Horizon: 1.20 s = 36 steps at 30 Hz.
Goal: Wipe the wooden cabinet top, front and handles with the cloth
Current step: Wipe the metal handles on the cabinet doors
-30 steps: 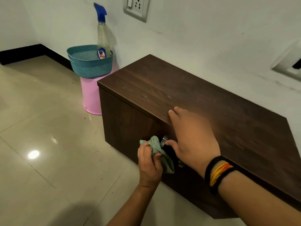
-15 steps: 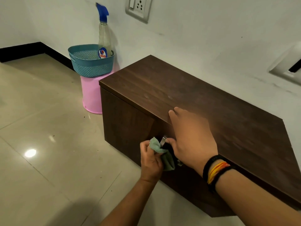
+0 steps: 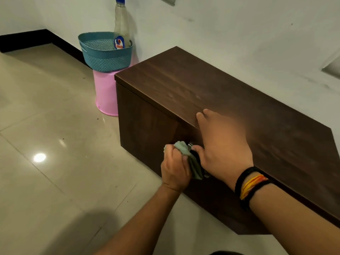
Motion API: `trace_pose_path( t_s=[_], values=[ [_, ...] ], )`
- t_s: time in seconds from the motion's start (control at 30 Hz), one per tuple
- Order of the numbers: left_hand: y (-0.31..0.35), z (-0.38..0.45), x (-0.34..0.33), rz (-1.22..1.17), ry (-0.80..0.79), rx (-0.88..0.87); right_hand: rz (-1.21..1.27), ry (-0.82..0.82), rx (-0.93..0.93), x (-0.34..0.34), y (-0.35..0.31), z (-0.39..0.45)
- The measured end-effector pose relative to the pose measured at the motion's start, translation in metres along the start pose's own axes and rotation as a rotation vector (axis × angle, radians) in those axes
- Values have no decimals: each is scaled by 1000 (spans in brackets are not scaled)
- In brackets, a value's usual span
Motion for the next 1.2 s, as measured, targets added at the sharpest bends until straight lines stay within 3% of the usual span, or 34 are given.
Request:
trace_pose_path(
  t_s=[0.1, 0.3, 0.57, 0.9, 1.03, 1.1, 1.2],
  values=[
    [-25, -9, -5, -7, -23, -33, 16, -3, -4, -2, -1, -3],
    [-8, 1, -4, 45, -102, -118, -2, 26, -3, 0, 3, 2],
    [24, 27, 6, 230, -129, 15, -26, 62, 32, 3, 4, 10],
    [-7, 0, 3, 265, -177, -141, 32, 60, 47, -10, 5, 3],
    [-2, -1, 6, 299, -247, -128, 60, 54, 43, -10, 6, -2],
    [1, -4, 10, 279, -282, -110, 64, 50, 56, -8, 5, -8],
    [10, 9, 21, 53, -216, 10, -29, 127, 257, 1, -5, -14]
  ],
)
Point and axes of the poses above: each hand's wrist, its own z-axis towards the middle knuckle, its own x-axis out of the back of the hand, y = z × x, the point moved 7 cm from there along z, towards the middle knuckle, and after that the axes turned 12 degrees about y, right-handed, at the moved point
